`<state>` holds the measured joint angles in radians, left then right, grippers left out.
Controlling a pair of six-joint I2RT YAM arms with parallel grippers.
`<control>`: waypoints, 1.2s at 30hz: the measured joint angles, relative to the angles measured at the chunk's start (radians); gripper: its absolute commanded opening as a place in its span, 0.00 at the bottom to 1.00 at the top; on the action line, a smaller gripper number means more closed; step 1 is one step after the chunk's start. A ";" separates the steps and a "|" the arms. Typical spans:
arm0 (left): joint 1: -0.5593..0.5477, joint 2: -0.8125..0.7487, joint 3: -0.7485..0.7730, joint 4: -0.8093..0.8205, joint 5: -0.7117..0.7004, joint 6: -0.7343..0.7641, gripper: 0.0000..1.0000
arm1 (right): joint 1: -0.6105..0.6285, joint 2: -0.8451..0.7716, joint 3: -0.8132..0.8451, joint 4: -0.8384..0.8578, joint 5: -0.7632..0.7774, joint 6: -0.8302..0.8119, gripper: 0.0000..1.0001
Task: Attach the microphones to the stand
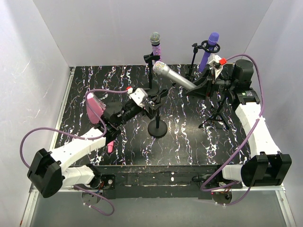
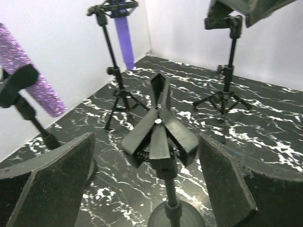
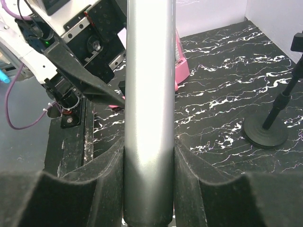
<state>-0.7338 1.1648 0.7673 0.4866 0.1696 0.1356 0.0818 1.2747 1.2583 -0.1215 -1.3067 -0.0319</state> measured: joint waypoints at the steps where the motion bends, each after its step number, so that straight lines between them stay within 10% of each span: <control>1: 0.002 0.012 0.000 0.010 0.013 -0.008 0.84 | 0.000 0.000 -0.004 0.011 0.002 0.003 0.01; 6: 0.006 0.062 0.015 0.024 0.071 -0.039 0.63 | 0.000 0.008 -0.029 0.053 0.006 0.011 0.01; 10: 0.012 0.064 0.016 0.040 0.100 -0.059 0.16 | 0.006 0.031 -0.062 0.103 0.010 0.015 0.01; 13: 0.024 0.064 0.017 0.038 0.127 -0.074 0.03 | 0.013 0.060 -0.089 0.135 0.010 0.020 0.01; 30: 0.160 0.082 0.019 0.070 0.417 -0.211 0.01 | 0.172 0.248 -0.150 0.229 -0.089 -0.136 0.01; 36: 0.170 0.090 0.018 0.090 0.460 -0.254 0.03 | 0.243 0.333 -0.050 -0.136 -0.097 -0.500 0.01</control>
<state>-0.5636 1.2545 0.7856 0.5770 0.6292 -0.1181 0.3244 1.6073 1.2087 -0.2577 -1.4040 -0.5316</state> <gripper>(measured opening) 0.350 0.438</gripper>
